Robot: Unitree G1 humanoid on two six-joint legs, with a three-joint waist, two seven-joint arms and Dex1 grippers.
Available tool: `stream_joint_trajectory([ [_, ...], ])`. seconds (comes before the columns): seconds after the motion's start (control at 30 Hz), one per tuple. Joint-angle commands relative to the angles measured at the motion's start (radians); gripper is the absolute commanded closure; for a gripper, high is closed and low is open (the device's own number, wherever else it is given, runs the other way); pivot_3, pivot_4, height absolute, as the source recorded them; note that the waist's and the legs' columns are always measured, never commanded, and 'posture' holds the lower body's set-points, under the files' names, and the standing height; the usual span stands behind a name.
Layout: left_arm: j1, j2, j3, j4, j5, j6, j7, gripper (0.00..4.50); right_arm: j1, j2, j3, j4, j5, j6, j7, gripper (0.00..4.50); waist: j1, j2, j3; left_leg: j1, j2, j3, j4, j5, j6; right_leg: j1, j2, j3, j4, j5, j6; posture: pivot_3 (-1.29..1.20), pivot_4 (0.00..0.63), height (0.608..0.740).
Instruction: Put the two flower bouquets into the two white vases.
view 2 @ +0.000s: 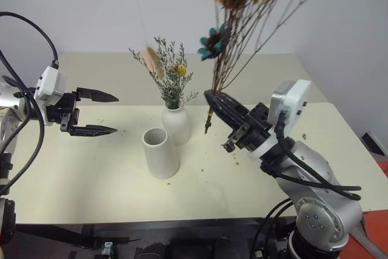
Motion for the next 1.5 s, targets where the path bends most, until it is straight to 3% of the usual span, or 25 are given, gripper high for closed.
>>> stream_joint_trajectory([
  [0.03,-0.013,0.017,0.023,-0.028,-0.016,0.013,-0.007,0.0,-0.051,-0.01,0.095,0.081,-0.06,-0.124,0.083,4.46,-0.002,0.0,0.0,0.0,0.0,0.0,0.0,0.0,0.0,0.0,0.001,0.0,0.0,0.0,0.0,0.0,0.15,0.74],
  [0.27,0.023,0.04,0.061,-0.099,-0.04,0.072,0.021,0.0,-0.218,0.064,0.256,0.323,-0.171,-0.272,0.147,4.46,0.001,0.0,0.0,-0.001,0.001,0.0,0.0,0.0,0.0,-0.001,0.001,0.0,0.001,0.0,-0.001,0.0,0.15,0.74],
  [0.5,0.119,0.07,0.114,-0.201,-0.074,0.129,0.068,0.0,-0.299,0.139,0.313,0.42,-0.189,-0.289,0.137,4.46,0.004,0.0,0.0,-0.002,0.001,0.0,0.0,0.0,0.0,-0.002,0.0,0.0,0.001,0.002,-0.005,0.0,0.15,0.74],
  [0.83,0.188,0.074,0.154,-0.28,-0.106,0.174,0.131,0.0,-0.263,0.188,0.399,0.466,-0.233,-0.298,0.14,4.46,0.004,0.0,0.0,-0.001,0.001,0.0,0.0,0.0,0.0,-0.002,0.0,-0.001,0.001,0.002,-0.005,0.0,0.15,0.74],
  [1.13,0.19,0.075,0.154,-0.285,-0.106,0.173,0.146,0.0,-0.237,0.189,0.398,0.522,-0.274,-0.349,0.156,4.46,0.003,0.0,0.0,-0.001,0.001,0.0,0.0,0.0,0.0,-0.002,0.001,-0.001,0.001,0.002,-0.005,0.0,0.15,0.74],
  [1.27,0.185,0.074,0.15,-0.281,-0.103,0.169,0.146,0.0,-0.205,0.189,0.401,0.517,-0.283,-0.39,0.175,3.37,0.003,0.0,0.0,-0.001,0.001,0.0,0.0,0.0,0.0,-0.002,0.001,-0.001,0.001,0.002,-0.005,0.0,0.15,0.74],
  [1.5,0.163,0.073,0.139,-0.264,-0.096,0.156,0.137,0.0,-0.156,0.166,0.41,0.492,-0.292,-0.415,0.208,0.92,0.003,0.0,0.0,-0.001,0.001,0.0,0.0,0.0,0.0,-0.002,0.001,0.0,0.001,0.002,-0.005,0.0,0.15,0.74],
])
